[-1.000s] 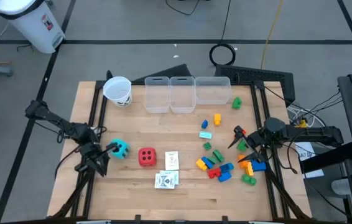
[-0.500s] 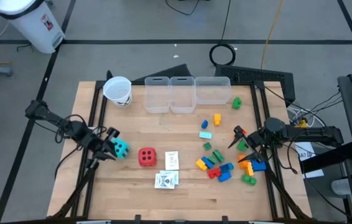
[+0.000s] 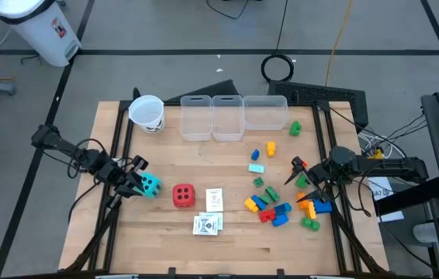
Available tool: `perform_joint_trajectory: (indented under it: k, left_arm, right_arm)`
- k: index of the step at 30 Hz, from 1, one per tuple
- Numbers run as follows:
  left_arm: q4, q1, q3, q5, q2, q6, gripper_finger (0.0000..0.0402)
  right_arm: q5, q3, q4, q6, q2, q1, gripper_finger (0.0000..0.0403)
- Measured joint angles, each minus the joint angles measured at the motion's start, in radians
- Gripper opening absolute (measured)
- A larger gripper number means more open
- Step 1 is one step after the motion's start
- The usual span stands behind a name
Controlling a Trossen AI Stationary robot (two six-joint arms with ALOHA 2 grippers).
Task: Pick & Place Toys
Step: Put the black deck of cards into the left transparent bin
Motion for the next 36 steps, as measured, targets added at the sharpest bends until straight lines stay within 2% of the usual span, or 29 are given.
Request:
perform_joint_trajectory:
  k: [9, 19, 25, 32, 36]
  left_arm:
    - [-0.001, 0.0, 0.0, 0.002, 0.0, 0.031, 0.0051]
    - [-0.001, 0.0, 0.0, -0.11, 0.0, 0.021, 0.0051]
    - [-0.001, 0.0, 0.0, -0.22, 0.0, -0.007, 0.0051]
    - [-0.001, 0.0, 0.0, -0.239, 0.0, 0.07, 0.0051]
    - [-0.001, 0.0, 0.0, -0.239, 0.0, 0.037, 0.0051]
  right_arm:
    - [0.0, 0.0, 0.0, 0.0, 0.0, 0.0, 0.0315]
    - [0.0, 0.0, 0.0, 0.0, 0.0, 0.0, 0.0315]
    - [0.0, 0.0, 0.0, 0.0, 0.0, 0.0, 0.0315]
    - [0.0, 0.0, 0.0, 0.0, 0.0, 0.0, 0.0314]
    - [0.0, 0.0, 0.0, 0.0, 0.0, 0.0, 0.0315]
